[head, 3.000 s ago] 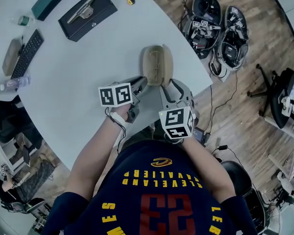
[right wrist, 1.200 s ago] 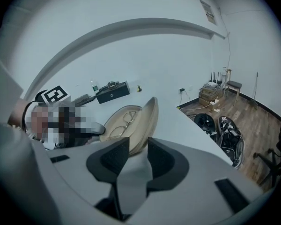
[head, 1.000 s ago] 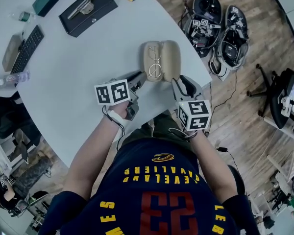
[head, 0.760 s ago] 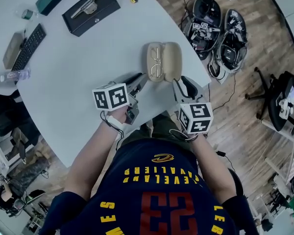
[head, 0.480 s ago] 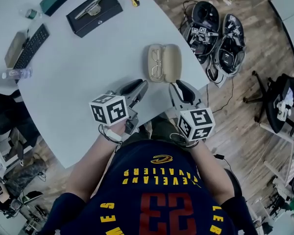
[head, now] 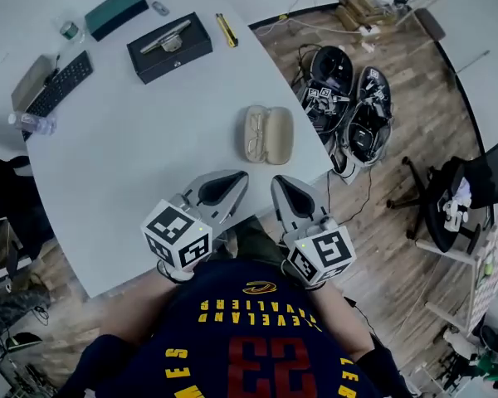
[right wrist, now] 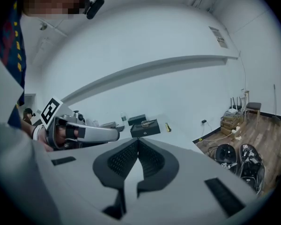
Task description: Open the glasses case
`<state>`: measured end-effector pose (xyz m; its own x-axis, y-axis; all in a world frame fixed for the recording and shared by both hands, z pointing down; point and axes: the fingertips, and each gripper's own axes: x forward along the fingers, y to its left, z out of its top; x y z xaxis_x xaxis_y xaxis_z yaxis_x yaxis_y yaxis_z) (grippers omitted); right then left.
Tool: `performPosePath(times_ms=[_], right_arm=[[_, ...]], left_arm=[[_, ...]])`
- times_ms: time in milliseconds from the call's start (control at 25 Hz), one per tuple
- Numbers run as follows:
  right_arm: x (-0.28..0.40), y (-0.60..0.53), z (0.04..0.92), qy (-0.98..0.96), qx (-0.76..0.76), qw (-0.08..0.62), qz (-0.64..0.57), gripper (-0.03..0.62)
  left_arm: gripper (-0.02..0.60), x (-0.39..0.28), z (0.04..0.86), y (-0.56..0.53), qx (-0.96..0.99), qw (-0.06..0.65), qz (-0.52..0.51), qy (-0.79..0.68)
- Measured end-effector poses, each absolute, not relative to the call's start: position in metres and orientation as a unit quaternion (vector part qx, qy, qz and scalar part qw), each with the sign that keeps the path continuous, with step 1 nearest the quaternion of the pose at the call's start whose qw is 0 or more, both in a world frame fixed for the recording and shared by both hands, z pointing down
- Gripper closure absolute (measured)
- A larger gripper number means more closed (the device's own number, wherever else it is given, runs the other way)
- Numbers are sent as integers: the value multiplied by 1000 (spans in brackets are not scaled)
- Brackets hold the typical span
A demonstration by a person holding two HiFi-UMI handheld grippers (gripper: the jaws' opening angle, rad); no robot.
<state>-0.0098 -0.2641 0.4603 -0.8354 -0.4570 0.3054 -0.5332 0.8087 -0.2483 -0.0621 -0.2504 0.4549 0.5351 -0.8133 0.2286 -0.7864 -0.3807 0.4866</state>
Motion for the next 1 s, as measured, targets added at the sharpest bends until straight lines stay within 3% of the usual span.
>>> performPosePath(times_ms=[160, 360, 1000], right_arm=[[-15, -240, 421, -957, 244, 96, 122, 577], [-12, -220, 387, -961, 256, 79, 68, 577], [-3, -143, 333, -960, 276, 39, -5, 577]], left_arm=[[568, -56, 416, -232, 853, 194, -14, -484], [568, -48, 382, -210, 867, 142, -28, -477], [568, -31, 345, -137, 874, 90, -37, -476]])
